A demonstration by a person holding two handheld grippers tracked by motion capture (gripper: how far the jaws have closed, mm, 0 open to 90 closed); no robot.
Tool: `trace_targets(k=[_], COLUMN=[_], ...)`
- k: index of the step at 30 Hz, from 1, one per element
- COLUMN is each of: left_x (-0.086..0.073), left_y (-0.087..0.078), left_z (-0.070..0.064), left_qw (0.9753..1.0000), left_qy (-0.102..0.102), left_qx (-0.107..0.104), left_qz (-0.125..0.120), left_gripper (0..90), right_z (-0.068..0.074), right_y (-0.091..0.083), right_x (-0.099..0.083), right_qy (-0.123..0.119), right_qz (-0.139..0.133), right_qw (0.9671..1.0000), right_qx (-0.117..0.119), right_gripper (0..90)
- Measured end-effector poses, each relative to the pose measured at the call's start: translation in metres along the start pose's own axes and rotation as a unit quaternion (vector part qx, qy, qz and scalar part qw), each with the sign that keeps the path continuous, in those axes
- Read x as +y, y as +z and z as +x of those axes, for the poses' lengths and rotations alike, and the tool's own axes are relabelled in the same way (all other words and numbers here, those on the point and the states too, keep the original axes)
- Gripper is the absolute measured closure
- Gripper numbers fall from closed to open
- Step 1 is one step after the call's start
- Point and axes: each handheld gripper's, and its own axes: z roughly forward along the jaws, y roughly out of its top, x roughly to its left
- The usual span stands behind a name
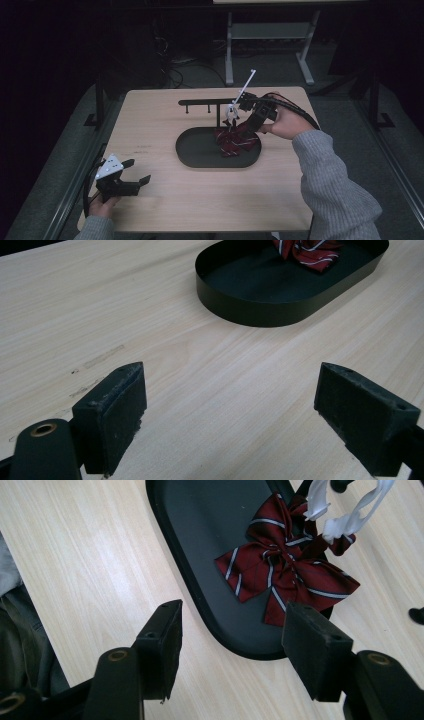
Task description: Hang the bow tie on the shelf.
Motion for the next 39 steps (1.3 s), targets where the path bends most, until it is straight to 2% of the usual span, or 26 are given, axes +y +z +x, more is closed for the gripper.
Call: trace_targets(k=[8, 25, 39], left_x=[0.000, 0.000, 0.000], left_y=[-0.001, -0.001, -0.001], left_z=[0.000, 0.000, 0.000], left_qw=[1.0000, 1.0000, 1.0000], left_qy=[0.002, 0.000, -0.003], left_qx=[0.001, 0.002, 0.000], left_qz=[0.004, 0.001, 0.002], left_gripper=[12.9, 12.9, 12.9], right_z=[0.004, 0.011, 0.018], right_y=[0.008, 0.013, 0.028], right_x=[-0.014, -0.039, -0.061], right_qy=[-0.003, 0.009, 0.016], right_qz=[0.002, -0.010, -0.016], right_qw=[1.0000, 0.9999, 0.9996], right_qx=[0.000, 0.008, 0.019], right_gripper=[39.7, 39.4, 39.5])
